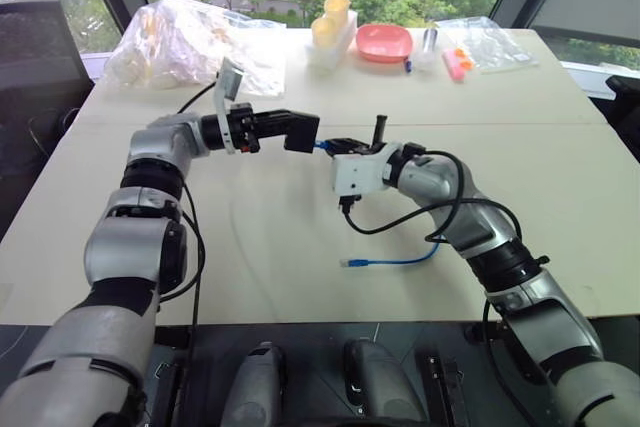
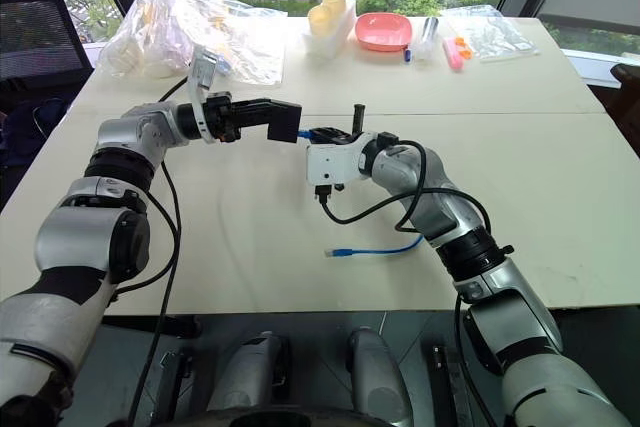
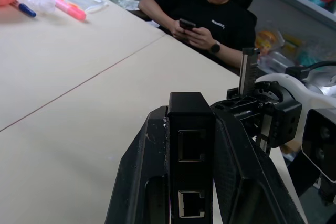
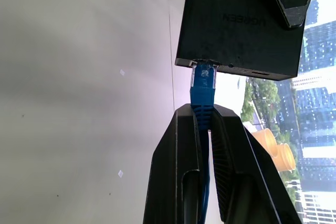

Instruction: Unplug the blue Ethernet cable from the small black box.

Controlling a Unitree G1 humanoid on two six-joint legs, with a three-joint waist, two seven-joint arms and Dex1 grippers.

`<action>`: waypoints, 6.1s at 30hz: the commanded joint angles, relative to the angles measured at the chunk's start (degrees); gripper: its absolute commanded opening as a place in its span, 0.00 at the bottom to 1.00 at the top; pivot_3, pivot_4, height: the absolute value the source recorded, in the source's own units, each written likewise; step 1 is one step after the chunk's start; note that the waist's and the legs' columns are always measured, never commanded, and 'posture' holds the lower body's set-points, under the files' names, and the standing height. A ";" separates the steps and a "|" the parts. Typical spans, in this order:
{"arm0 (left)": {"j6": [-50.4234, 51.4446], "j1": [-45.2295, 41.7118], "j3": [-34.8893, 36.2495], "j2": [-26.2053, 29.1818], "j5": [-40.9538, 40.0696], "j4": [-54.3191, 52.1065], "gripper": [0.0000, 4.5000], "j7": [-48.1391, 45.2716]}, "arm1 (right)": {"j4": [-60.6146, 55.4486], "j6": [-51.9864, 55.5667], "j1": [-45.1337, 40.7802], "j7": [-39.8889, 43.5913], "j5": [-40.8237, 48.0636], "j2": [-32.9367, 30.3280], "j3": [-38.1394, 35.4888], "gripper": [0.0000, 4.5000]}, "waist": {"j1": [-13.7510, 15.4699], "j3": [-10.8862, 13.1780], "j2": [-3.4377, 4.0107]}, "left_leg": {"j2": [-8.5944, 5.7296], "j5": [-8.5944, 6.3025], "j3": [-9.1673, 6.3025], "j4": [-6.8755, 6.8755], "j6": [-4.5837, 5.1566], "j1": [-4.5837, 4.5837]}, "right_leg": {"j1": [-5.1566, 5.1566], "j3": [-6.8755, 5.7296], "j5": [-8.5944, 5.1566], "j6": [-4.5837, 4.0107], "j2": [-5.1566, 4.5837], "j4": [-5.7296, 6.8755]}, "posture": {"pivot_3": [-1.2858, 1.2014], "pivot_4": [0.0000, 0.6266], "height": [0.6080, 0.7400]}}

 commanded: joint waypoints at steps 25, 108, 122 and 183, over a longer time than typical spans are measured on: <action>25.45 6.15 8.15 10.25 -12.35 -23.77 0.11 -8.90 | -27.61 65.94 12.75 -7.30 73.51 32.58 -33.58 0.99 | -0.10 -0.05 -0.08 | 0.40 -0.01 -0.13 0.11 0.05 0.23 | 0.22 -0.13 0.06 -0.28 0.10 0.07 | 0.52 0.24 1.00; 26.27 7.51 7.23 14.83 -19.20 -26.10 0.11 -3.30 | -18.84 53.41 16.33 -14.42 90.89 15.57 -33.40 0.25 | -0.28 -0.04 -0.09 | 0.37 -0.02 -0.12 -0.05 0.06 0.05 | 0.04 -0.11 0.08 -0.17 0.21 -0.06 | 0.52 0.24 1.00; 27.93 8.31 7.40 13.45 -19.57 -28.06 0.11 -3.59 | -18.00 54.38 11.78 -12.23 91.48 22.12 -27.99 0.41 | -0.01 -0.04 -0.07 | 0.37 -0.03 -0.05 -0.08 0.08 0.04 | 0.01 -0.06 0.08 -0.16 0.20 -0.05 | 0.52 0.24 1.00; 29.18 7.83 10.82 13.17 -21.55 -26.16 0.11 0.09 | -13.12 52.09 14.97 -18.08 98.23 16.90 -40.43 0.00 | -0.20 -0.04 -0.06 | 0.34 -0.04 -0.01 -0.10 0.09 -0.27 | -0.31 -0.06 0.07 -0.13 0.09 -0.05 | 0.52 0.24 1.00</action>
